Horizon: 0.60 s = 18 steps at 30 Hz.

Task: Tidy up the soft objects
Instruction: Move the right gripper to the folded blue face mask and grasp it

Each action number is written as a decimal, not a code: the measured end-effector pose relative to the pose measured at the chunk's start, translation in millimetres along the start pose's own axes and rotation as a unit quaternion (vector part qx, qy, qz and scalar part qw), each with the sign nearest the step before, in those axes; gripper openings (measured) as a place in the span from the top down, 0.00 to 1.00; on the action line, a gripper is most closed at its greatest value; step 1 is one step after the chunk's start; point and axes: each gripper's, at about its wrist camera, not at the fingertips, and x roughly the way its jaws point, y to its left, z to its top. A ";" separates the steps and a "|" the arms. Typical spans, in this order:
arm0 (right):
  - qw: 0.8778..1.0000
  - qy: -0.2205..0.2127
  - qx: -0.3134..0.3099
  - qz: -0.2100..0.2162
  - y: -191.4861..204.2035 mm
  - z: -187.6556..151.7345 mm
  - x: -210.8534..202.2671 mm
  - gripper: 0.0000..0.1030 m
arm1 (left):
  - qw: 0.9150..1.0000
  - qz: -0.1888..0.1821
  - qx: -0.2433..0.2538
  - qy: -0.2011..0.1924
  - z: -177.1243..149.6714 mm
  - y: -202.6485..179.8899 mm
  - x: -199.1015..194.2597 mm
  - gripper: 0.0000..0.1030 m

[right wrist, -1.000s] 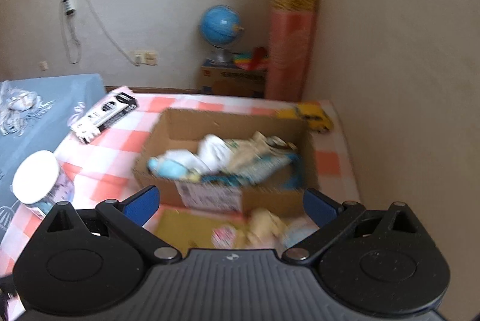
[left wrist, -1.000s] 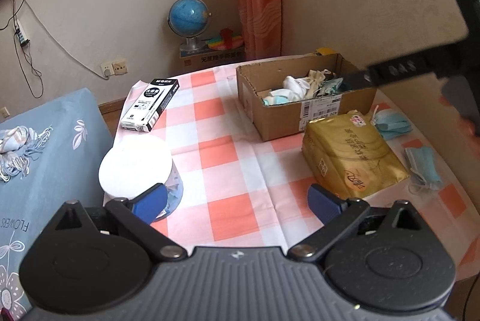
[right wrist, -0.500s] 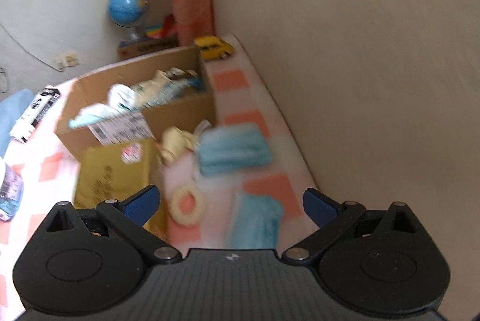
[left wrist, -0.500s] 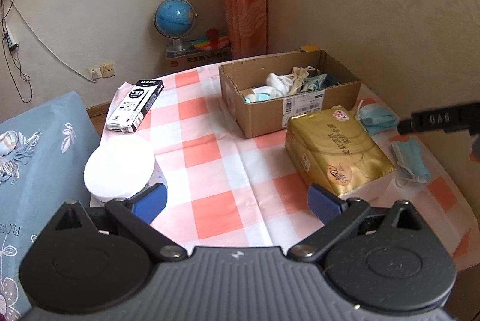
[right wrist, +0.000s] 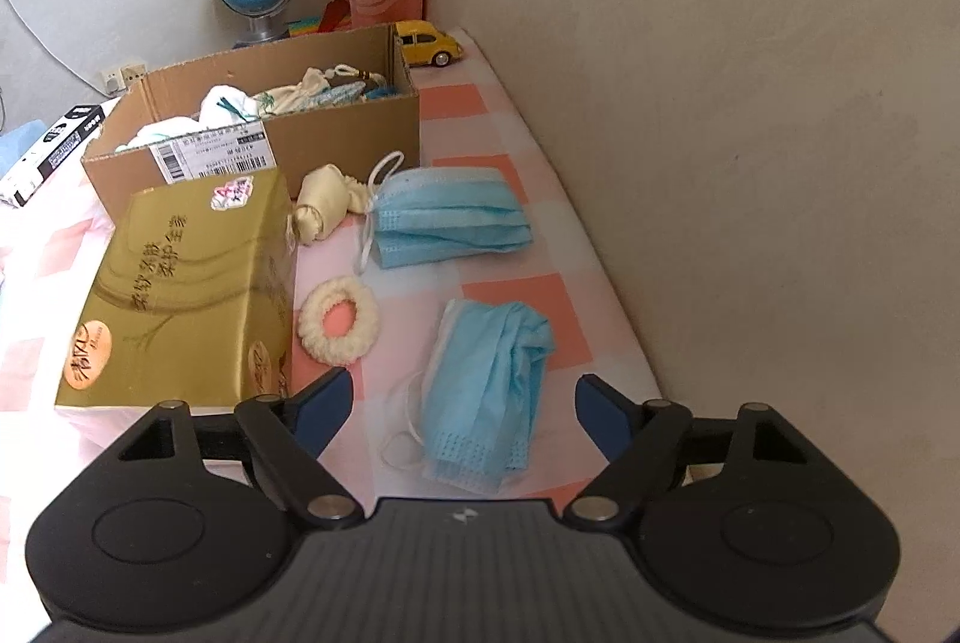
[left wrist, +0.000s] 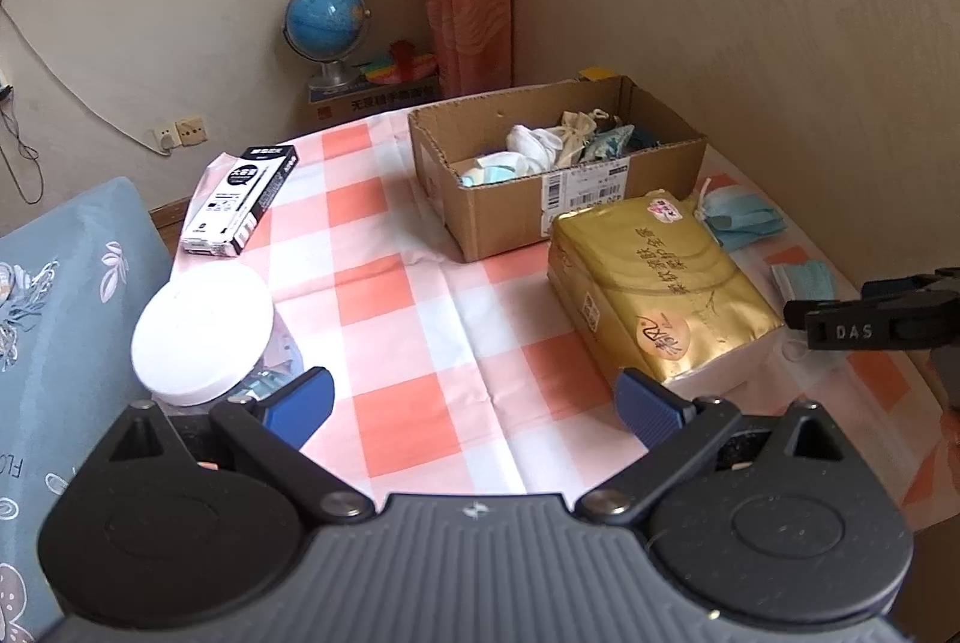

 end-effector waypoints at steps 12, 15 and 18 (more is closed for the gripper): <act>1.000 0.015 -0.002 0.008 -9.2 -8.7 23.9 0.44 | 0.999 -0.037 0.031 0.014 19.9 -27.9 24.3 0.03; 1.000 0.010 -0.004 0.014 -11.1 -11.0 23.3 0.45 | 0.998 -0.045 0.038 0.015 25.8 -36.7 30.0 0.03; 1.000 0.008 -0.002 0.023 -12.6 -10.3 23.8 0.45 | 0.998 -0.050 0.043 0.016 30.3 -44.2 35.1 0.03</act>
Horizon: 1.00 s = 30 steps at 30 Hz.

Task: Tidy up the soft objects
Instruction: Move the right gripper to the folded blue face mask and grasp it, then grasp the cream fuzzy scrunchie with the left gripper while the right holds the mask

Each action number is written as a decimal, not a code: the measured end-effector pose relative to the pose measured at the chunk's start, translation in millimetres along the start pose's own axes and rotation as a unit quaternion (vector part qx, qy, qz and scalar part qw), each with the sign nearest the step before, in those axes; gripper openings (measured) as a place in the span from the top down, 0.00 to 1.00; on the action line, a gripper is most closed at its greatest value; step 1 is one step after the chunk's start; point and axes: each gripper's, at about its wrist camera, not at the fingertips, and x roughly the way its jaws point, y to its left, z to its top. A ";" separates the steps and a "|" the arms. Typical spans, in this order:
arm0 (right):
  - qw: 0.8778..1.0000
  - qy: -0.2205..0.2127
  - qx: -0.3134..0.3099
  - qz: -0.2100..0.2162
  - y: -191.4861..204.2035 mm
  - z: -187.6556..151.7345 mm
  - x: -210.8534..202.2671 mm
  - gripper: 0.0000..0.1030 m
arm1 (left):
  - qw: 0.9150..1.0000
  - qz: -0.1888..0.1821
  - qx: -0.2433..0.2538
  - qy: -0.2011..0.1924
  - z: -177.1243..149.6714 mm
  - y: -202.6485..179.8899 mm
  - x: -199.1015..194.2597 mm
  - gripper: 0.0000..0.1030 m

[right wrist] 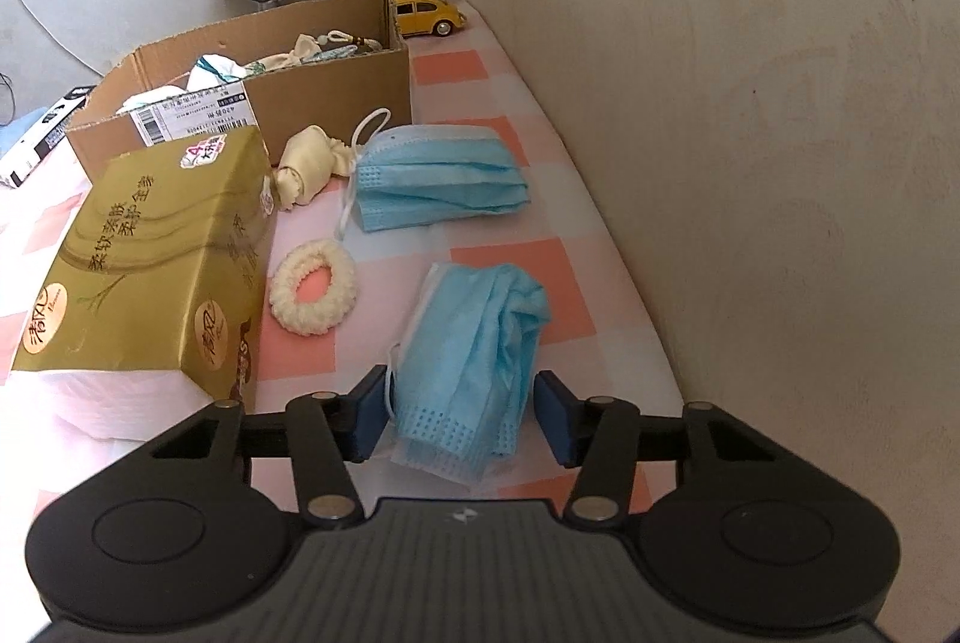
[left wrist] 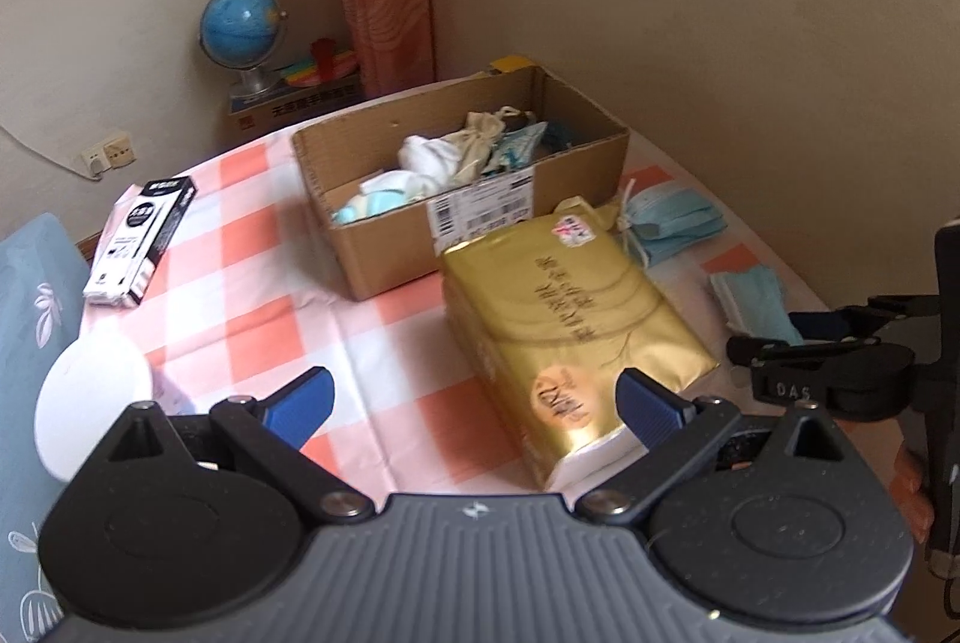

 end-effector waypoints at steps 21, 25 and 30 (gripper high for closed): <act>1.000 -0.019 -0.021 0.013 -4.2 -3.9 -0.3 0.58 | 0.989 -0.097 0.112 0.009 55.6 -52.6 24.4 0.05; 1.000 -0.016 -0.013 0.019 -8.2 -7.0 -3.5 0.54 | 0.980 -0.119 0.158 0.015 72.8 -75.4 32.4 0.07; 0.999 -0.012 -0.008 0.029 -11.5 -13.1 -8.6 0.49 | 0.971 -0.125 0.196 0.051 97.9 -102.6 55.4 0.21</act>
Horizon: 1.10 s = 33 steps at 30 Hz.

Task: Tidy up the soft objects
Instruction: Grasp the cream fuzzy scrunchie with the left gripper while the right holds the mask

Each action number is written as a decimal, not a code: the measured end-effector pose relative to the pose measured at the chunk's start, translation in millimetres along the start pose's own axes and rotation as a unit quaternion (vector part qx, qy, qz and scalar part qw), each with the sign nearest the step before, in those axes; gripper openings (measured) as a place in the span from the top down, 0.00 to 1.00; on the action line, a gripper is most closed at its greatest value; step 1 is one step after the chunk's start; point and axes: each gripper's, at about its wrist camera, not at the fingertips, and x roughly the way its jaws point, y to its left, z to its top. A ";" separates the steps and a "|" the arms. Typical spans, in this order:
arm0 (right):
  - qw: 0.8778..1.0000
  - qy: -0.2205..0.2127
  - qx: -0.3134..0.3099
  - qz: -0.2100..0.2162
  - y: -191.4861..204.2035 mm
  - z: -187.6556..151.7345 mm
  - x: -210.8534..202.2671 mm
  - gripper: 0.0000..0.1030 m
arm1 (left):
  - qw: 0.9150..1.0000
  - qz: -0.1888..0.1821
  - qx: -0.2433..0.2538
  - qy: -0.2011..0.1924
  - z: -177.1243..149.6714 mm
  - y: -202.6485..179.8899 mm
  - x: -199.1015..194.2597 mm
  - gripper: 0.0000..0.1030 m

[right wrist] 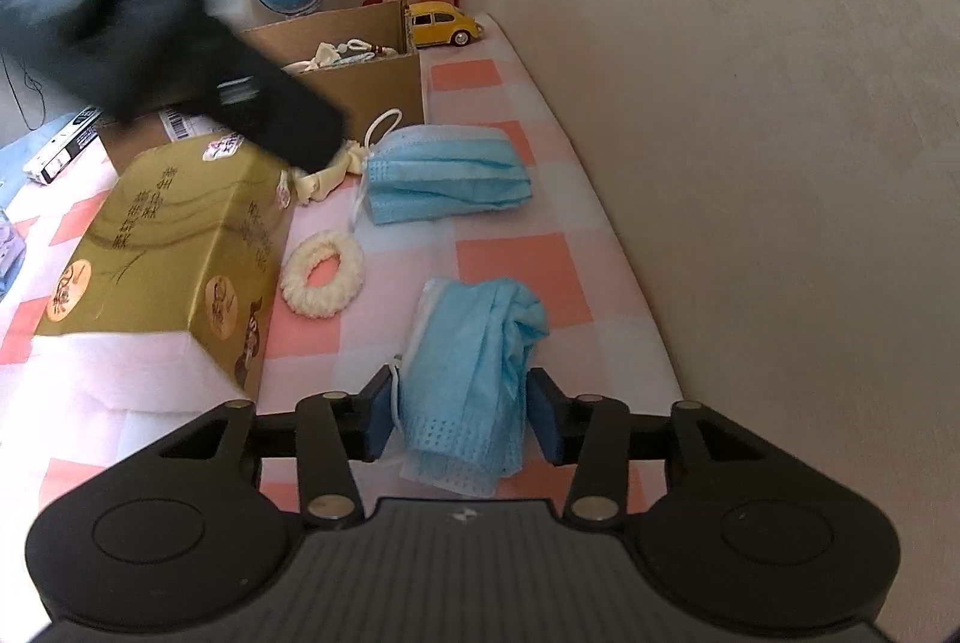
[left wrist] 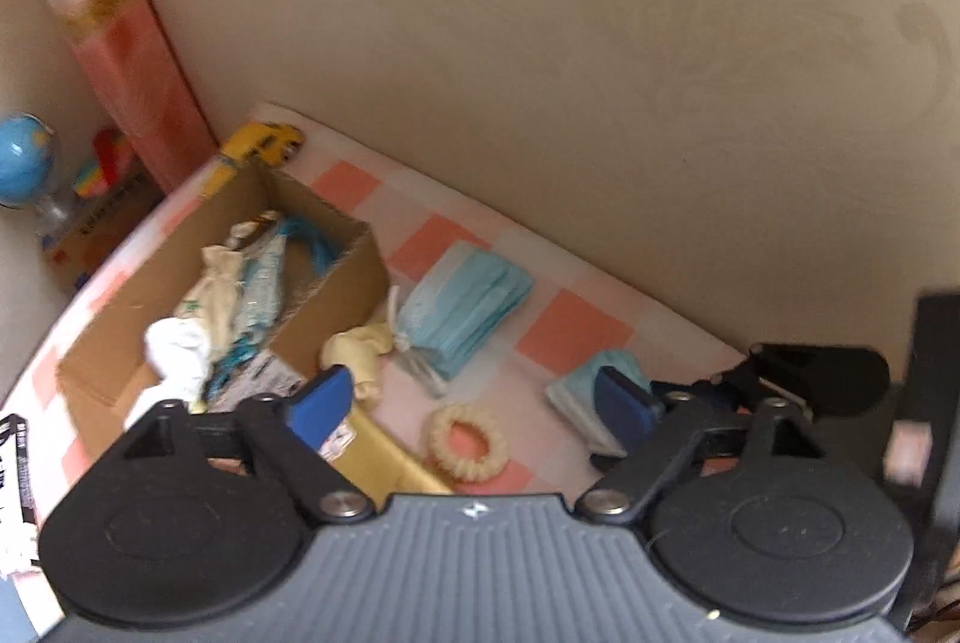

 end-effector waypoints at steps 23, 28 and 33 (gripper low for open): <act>1.000 -0.006 0.013 0.013 -6.4 -5.5 -6.8 0.44 | 0.976 -0.009 -0.010 0.215 19.2 -2.9 113.2 0.47; 1.000 -0.006 0.012 0.012 -8.5 -4.0 -8.0 0.44 | 0.974 -0.031 -0.018 0.224 19.8 -7.9 115.2 0.47; 1.000 -0.006 0.013 0.009 -8.7 -4.7 -6.4 0.44 | 0.974 -0.013 -0.016 0.224 18.3 -12.5 116.1 0.45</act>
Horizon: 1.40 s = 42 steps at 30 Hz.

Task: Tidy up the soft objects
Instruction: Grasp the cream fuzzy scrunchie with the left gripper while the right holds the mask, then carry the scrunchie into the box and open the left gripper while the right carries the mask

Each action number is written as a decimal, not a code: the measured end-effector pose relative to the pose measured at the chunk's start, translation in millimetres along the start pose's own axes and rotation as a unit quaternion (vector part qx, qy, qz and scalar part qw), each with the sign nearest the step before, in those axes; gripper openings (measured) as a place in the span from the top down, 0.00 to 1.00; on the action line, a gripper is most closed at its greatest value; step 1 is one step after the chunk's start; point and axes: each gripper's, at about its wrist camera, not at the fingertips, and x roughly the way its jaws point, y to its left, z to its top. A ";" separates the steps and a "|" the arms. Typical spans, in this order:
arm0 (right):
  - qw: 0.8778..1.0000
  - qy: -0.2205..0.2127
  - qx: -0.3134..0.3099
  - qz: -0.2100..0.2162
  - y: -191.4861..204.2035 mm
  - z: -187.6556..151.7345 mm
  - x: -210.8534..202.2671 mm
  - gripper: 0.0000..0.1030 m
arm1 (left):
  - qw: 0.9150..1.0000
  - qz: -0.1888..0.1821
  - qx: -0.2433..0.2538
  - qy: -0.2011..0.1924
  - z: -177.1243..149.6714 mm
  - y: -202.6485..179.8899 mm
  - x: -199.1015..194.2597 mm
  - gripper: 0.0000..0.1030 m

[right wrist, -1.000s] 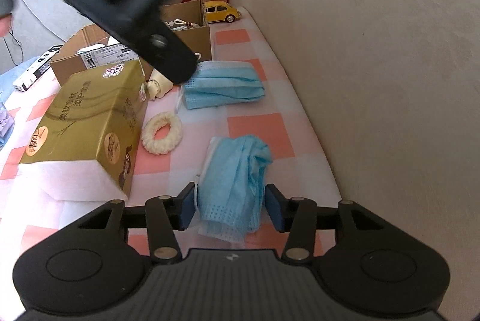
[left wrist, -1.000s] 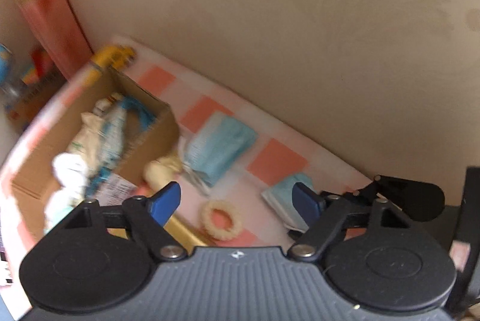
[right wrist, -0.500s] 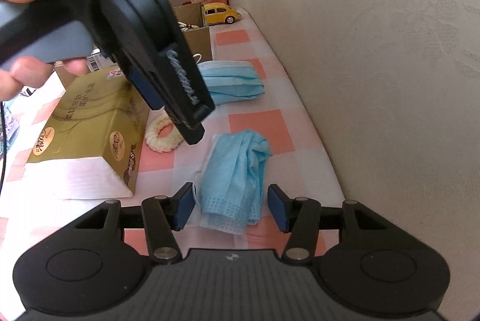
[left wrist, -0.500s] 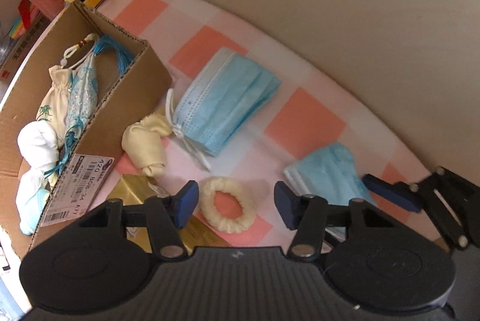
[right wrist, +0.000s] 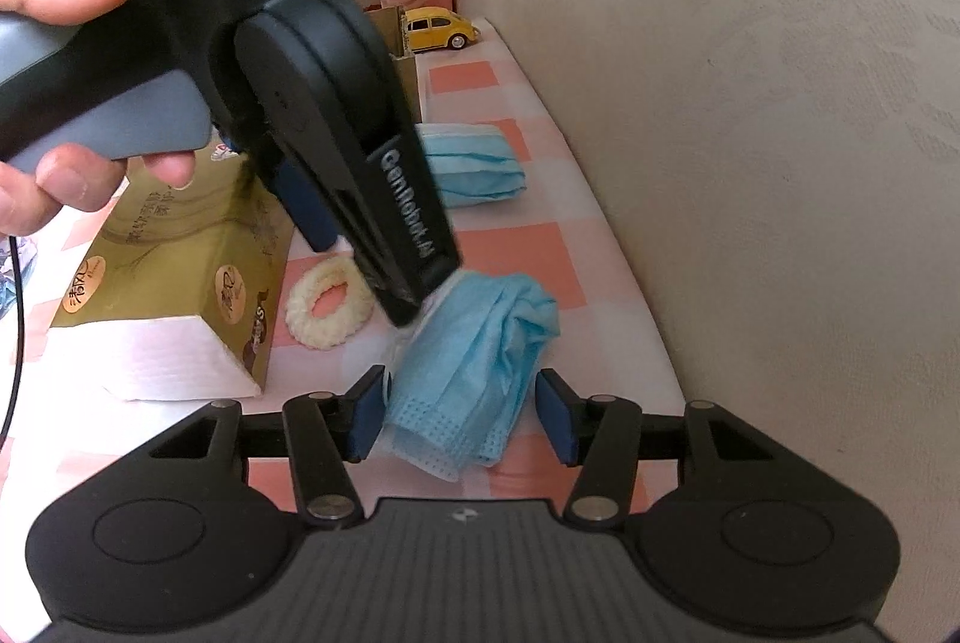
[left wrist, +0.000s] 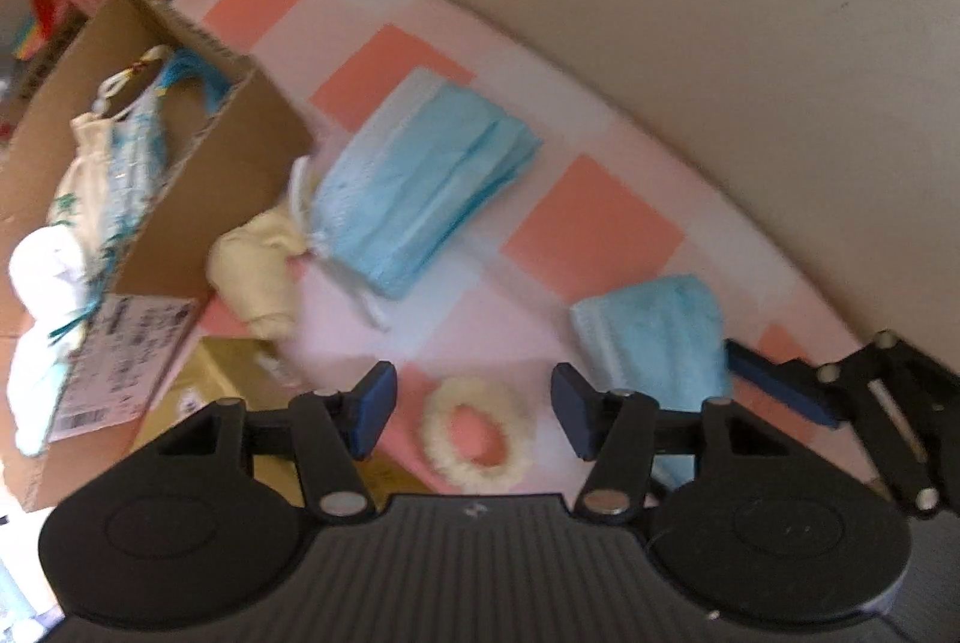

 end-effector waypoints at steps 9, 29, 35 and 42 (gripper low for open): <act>1.000 -0.003 0.002 -0.002 -0.1 -0.3 0.8 0.44 | 1.000 0.006 0.000 0.017 -5.9 -12.4 1.4 0.51; 1.000 -0.003 -0.010 -0.013 4.6 4.5 2.9 0.44 | 0.999 -0.015 -0.014 -0.027 -14.4 -20.5 -24.9 0.70; 1.000 -0.005 -0.019 -0.021 7.0 4.7 8.1 0.45 | 0.999 -0.025 -0.020 -0.040 -14.2 -7.4 -33.3 0.71; 0.999 -0.009 -0.019 -0.027 11.1 4.7 -5.7 0.63 | 0.998 -0.035 -0.023 -0.051 -18.1 -5.6 -47.7 0.70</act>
